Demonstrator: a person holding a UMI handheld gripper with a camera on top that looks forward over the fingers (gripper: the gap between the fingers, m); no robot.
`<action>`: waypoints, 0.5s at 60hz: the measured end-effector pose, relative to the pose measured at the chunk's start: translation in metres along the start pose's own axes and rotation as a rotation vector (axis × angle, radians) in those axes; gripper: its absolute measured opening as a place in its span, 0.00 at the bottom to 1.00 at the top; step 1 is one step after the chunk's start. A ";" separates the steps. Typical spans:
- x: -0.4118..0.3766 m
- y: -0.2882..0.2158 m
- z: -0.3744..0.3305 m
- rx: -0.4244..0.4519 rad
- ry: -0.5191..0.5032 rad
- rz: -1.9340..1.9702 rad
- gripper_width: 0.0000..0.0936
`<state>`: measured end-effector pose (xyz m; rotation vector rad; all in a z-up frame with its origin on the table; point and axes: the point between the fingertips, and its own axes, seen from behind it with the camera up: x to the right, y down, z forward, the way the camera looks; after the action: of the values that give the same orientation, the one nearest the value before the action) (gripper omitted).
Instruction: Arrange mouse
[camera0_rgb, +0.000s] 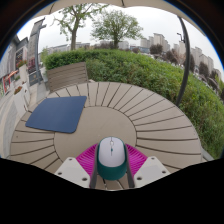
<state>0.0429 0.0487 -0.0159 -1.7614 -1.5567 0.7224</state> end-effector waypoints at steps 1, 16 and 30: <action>-0.001 0.001 0.000 -0.014 -0.001 -0.004 0.45; -0.032 -0.096 -0.012 -0.009 -0.003 0.088 0.44; -0.138 -0.176 0.031 0.042 -0.113 0.122 0.44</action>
<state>-0.1086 -0.0725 0.0994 -1.8239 -1.5056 0.9217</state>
